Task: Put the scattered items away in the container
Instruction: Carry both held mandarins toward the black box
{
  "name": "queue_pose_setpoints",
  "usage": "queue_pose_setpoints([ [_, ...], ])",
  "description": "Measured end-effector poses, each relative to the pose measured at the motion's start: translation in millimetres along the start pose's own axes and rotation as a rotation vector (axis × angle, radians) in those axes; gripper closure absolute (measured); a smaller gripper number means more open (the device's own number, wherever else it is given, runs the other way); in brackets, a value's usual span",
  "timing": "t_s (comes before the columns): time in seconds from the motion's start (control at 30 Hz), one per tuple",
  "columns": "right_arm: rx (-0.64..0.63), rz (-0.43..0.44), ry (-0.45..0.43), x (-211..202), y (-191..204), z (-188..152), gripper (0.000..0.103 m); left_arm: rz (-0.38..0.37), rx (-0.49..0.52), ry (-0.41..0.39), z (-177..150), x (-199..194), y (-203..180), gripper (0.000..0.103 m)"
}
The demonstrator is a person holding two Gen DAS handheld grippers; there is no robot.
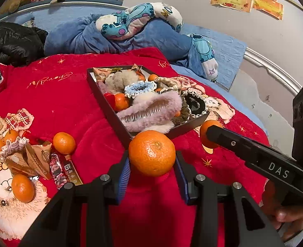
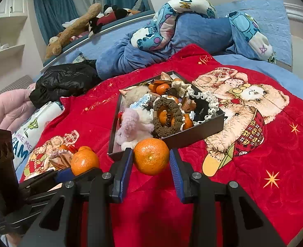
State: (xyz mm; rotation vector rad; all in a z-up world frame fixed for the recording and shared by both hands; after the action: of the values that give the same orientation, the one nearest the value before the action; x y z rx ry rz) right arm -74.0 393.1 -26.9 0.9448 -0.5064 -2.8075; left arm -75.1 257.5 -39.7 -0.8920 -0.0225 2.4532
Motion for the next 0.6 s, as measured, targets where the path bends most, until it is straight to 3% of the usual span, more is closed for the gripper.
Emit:
queue_pose_setpoints([
  [0.6,0.019,0.018,-0.022,5,2,12,0.068,-0.016,0.023,-0.001,4,-2,-2,0.061],
])
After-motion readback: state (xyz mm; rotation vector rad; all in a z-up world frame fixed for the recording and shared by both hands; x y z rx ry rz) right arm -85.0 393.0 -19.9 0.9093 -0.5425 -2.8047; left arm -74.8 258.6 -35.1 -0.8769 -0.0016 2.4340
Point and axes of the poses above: each gripper's, at about its wrist camera, not at the fingertips, and x roughly the way its jaws point, y to its left, z to its top, the point moved 6 cm from there along x, roughly the way its jaws point, and after that the axes turned 6 degrees about x, right-handed, at the moved point
